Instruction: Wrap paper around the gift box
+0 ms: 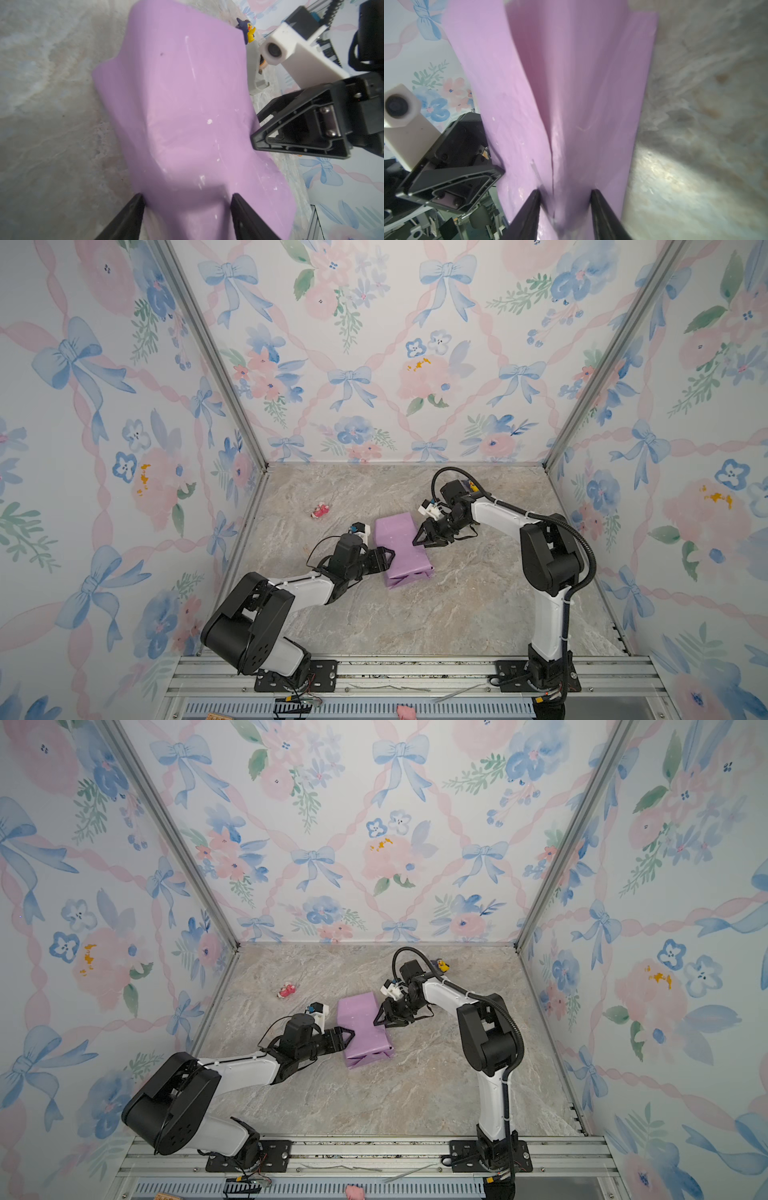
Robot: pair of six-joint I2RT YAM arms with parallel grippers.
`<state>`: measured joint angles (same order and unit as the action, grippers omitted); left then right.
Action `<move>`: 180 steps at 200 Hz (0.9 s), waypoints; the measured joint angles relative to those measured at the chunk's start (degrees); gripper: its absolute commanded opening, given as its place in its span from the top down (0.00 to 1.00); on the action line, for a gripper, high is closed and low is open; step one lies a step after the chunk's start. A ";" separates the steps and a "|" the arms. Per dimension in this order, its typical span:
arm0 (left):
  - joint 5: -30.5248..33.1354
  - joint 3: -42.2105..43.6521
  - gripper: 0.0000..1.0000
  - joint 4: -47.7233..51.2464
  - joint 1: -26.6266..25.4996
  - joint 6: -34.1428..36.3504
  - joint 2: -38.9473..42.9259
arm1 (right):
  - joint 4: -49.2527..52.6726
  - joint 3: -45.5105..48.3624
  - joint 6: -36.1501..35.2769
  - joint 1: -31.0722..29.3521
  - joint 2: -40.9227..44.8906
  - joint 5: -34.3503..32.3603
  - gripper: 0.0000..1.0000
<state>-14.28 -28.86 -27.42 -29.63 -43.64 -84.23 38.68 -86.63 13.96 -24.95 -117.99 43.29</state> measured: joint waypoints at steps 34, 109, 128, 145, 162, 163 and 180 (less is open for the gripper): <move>2.56 -2.21 0.37 1.25 -1.81 4.44 -0.04 | -5.40 3.54 0.50 0.28 3.37 -0.85 0.69; 9.44 -2.05 0.38 -4.79 -6.95 20.46 1.81 | -19.26 16.28 -1.92 0.31 20.70 -8.13 0.73; 11.85 -0.09 0.39 -7.67 -8.72 25.40 1.97 | -22.58 21.31 -3.04 0.35 22.97 -10.25 0.75; 13.55 2.60 0.40 -10.93 -11.08 29.73 2.01 | -25.46 27.12 -3.58 0.35 24.68 -11.56 0.76; 14.99 5.86 0.40 -15.54 -13.38 33.16 2.01 | -29.20 31.98 -4.17 0.31 27.28 -11.72 0.76; 15.15 6.14 0.40 -16.02 -13.60 33.46 2.01 | -29.33 32.13 -4.20 0.28 27.41 -11.74 0.76; 16.52 8.81 0.40 -20.28 -15.47 36.30 2.01 | -31.98 35.74 -4.87 -0.22 30.84 -12.98 0.77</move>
<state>2.24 -20.05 -47.70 -45.10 -7.33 -82.21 6.70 -50.89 9.08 -25.17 -87.15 30.30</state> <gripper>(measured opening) 0.600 0.234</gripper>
